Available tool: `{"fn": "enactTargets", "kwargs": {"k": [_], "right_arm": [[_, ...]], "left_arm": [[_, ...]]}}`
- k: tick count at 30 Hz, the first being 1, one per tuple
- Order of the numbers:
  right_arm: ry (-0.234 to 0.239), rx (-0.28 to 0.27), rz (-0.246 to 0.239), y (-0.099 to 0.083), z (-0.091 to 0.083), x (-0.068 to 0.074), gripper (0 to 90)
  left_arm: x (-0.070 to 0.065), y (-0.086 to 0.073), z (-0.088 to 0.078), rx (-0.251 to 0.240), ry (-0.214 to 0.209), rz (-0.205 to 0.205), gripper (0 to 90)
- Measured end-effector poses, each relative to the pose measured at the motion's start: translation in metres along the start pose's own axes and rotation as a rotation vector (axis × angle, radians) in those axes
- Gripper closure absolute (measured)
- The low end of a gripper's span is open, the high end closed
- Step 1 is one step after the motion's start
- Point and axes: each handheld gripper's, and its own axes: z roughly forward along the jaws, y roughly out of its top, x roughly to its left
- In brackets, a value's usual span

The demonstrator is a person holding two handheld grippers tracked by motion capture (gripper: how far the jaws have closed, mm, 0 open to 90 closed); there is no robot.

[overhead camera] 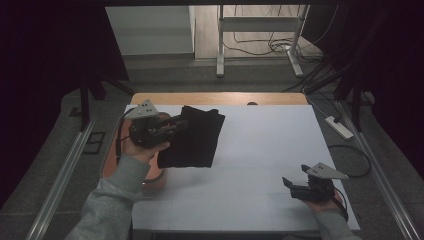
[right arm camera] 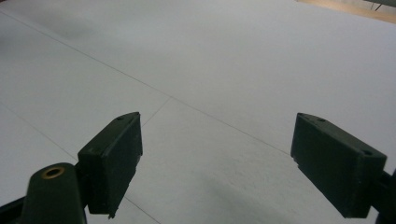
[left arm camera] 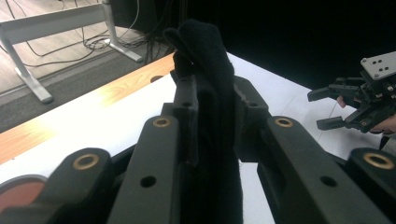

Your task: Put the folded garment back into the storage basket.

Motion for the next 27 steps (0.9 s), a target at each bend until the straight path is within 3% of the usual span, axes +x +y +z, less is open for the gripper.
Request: {"fn": "enactTargets", "kwargs": {"k": [6,27], "right_arm": [[-0.001,0.000,0.000,0.000,0.000,0.000,17.4],[-0.008,0.004,0.001,0.000,0.000,-0.001,17.6]], "left_arm": [[0.004,-0.004,-0.007,-0.002,0.010,-0.017,74.5],[0.015,0.002,-0.034,-0.024,0.062,-0.020,74.5]]}}
